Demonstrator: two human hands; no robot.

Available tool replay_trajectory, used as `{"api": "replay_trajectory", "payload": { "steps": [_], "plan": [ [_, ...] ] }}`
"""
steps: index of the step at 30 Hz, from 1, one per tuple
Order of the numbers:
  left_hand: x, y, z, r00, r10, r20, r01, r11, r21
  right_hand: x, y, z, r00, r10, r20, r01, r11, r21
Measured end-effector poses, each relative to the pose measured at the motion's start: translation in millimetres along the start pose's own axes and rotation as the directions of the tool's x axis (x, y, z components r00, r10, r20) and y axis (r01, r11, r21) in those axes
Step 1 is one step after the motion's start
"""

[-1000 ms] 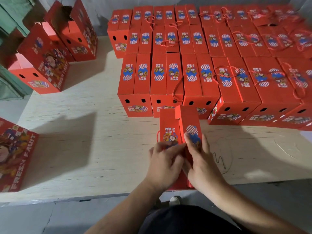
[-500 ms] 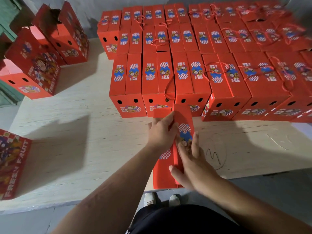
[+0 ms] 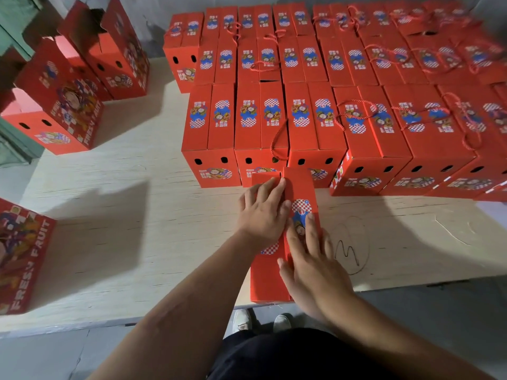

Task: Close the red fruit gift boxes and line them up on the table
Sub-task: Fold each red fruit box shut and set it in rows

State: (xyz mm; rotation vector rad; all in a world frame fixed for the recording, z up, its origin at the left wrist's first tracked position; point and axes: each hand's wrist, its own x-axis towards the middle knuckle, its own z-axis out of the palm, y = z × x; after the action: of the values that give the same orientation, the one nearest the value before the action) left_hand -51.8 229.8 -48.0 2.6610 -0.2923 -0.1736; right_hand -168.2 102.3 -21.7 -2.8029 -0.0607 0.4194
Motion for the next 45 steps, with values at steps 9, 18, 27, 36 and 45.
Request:
{"api": "replay_trajectory", "payload": {
  "steps": [9, 18, 27, 36, 45],
  "plan": [
    [1, -4, -5, 0.997, 0.046, 0.056, -0.044, 0.999, -0.028, 5, 5, 1, 0.998, -0.007, 0.066, 0.003, 0.998, 0.069],
    [-67, 0, -6, 0.995, -0.099, 0.019, 0.1, 0.987, -0.126, -1, 14, 2, 0.982, -0.012, -0.188, 0.104, 0.865, 0.492],
    [-75, 10, 7, 0.992, -0.115, 0.06, 0.126, 0.967, -0.222, 1, 14, 4, 0.975, 0.027, -0.22, 0.112, 0.797, 0.594],
    [-86, 3, 11, 0.995, -0.056, -0.086, 0.013, 0.903, -0.43, -2, 9, -4, 0.963, 0.048, -0.264, 0.109, 0.829, 0.548],
    [-89, 3, 15, 0.994, -0.047, -0.096, 0.004, 0.913, -0.407, -3, 10, 2, 0.96, 0.096, -0.264, 0.057, 0.855, 0.516]
  ]
}}
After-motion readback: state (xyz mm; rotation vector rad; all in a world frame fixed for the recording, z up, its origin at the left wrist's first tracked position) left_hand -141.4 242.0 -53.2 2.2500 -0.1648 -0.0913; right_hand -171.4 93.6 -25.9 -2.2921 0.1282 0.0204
